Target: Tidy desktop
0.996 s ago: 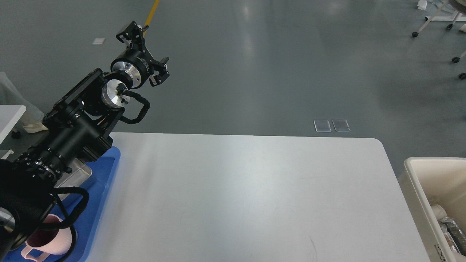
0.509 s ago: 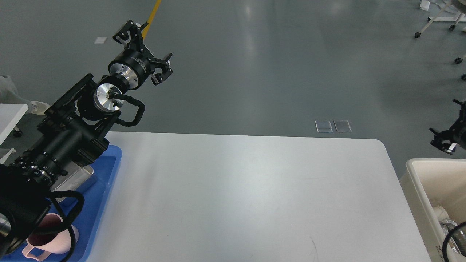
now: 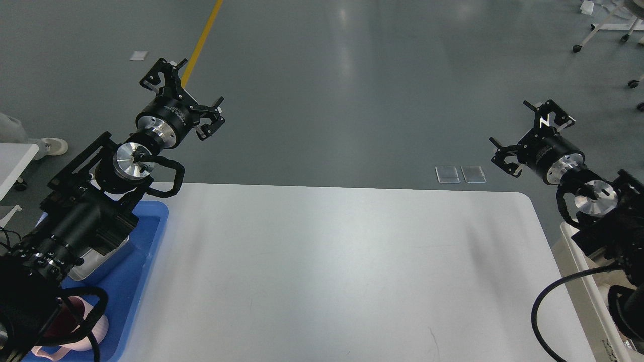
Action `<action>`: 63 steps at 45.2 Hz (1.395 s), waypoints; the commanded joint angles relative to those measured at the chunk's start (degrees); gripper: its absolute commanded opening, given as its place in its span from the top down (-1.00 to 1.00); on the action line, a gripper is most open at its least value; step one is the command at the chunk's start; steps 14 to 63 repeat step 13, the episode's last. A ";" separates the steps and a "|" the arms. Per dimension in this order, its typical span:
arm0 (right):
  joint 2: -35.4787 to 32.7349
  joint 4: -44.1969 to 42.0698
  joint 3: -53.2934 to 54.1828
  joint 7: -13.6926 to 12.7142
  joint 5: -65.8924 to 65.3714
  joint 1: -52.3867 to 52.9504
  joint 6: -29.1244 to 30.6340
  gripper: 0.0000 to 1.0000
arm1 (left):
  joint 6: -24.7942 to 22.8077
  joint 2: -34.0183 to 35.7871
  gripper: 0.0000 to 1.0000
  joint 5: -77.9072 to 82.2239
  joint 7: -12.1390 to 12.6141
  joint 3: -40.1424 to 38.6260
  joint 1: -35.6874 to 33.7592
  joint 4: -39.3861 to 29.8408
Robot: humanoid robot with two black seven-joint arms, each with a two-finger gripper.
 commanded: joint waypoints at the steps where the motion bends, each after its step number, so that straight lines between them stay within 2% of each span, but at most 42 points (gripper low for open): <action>1: 2.01 -0.01 0.32 3.58 -0.01 -0.46 0.93 -1.00 | -0.06 -0.28 -0.97 0.01 0.12 -2.21 0.62 -0.01; 8: 4.13 -0.01 0.50 6.39 -0.01 -0.72 1.64 -1.00 | -0.85 -0.55 -0.97 0.01 -0.06 -4.58 2.11 -0.01; 12: 5.01 -0.01 0.85 7.10 -0.01 -0.81 1.64 -1.00 | -2.17 -0.90 -0.98 0.01 -0.06 -5.90 2.99 -0.01; 63: 5.18 -0.01 0.85 7.10 -0.01 -0.81 1.64 -1.00 | -2.35 -1.07 -0.98 0.01 -0.15 -6.08 3.34 -0.01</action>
